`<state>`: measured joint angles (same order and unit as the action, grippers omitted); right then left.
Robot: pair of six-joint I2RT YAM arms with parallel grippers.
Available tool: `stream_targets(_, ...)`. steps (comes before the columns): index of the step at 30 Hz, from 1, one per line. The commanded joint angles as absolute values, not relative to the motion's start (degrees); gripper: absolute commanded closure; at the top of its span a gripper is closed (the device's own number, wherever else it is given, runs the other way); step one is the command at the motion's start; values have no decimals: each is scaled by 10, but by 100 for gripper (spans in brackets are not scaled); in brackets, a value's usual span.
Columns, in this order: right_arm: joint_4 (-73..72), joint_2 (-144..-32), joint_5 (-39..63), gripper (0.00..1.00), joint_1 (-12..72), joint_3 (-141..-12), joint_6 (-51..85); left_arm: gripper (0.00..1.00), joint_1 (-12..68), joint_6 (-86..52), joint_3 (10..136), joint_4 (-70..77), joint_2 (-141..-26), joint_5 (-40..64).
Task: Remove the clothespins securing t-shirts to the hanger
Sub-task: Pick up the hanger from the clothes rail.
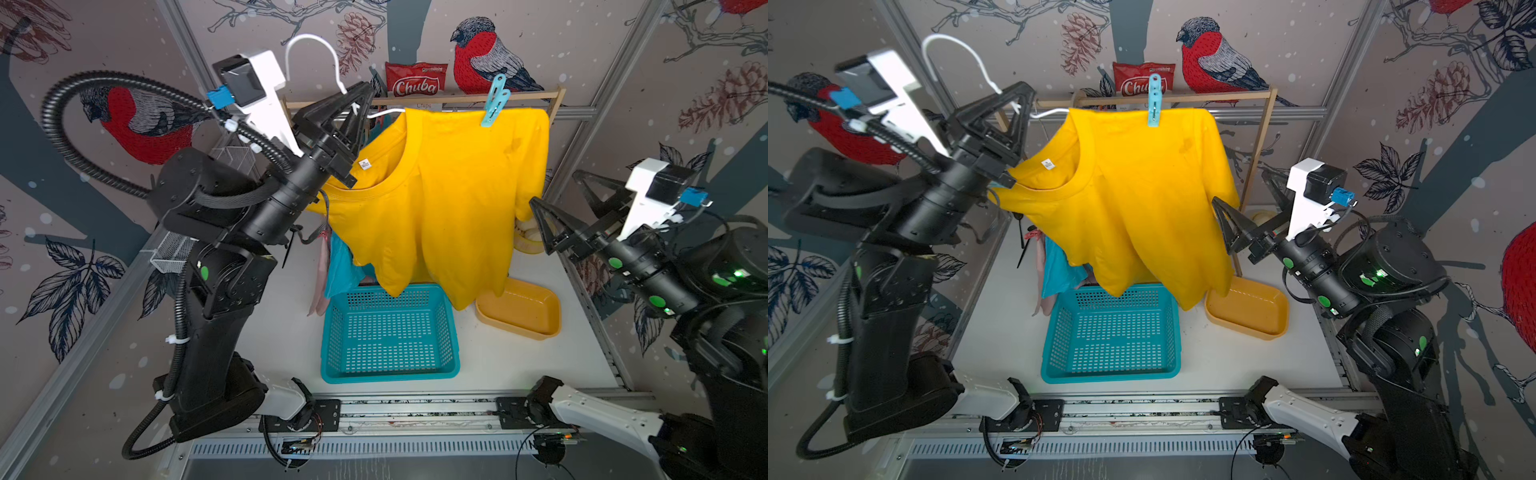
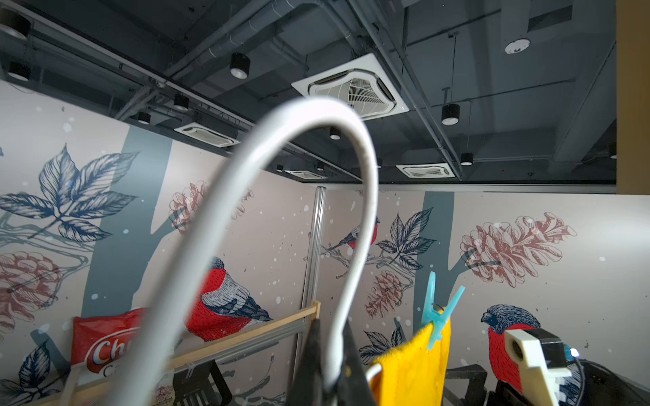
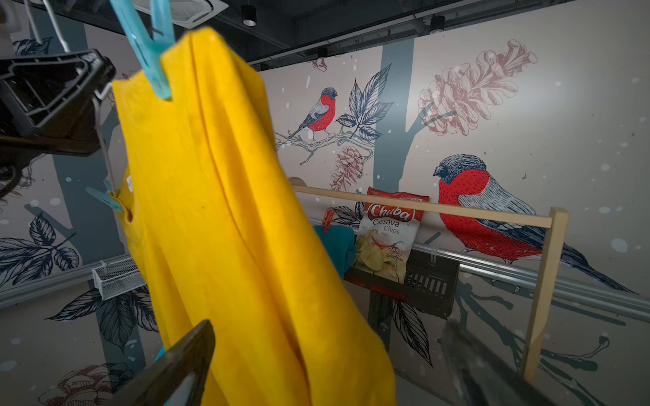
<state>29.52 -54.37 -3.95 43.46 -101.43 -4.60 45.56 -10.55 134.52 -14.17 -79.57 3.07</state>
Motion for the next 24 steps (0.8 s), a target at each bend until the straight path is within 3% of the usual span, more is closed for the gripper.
stream_targets(1,289,-543,-34,0,434,-1008,-39,100,457,-87,1360,-130,-778,13)
stream_targets(8,312,-566,-52,0,434,-996,-27,100,457,-16,1371,-211,-739,-44)
stream_targets(17,282,-573,-66,0,435,-875,11,100,457,29,1261,-240,-707,-96)
stream_targets(24,262,-589,-79,0,429,-776,53,100,457,79,1318,-263,-755,-113)
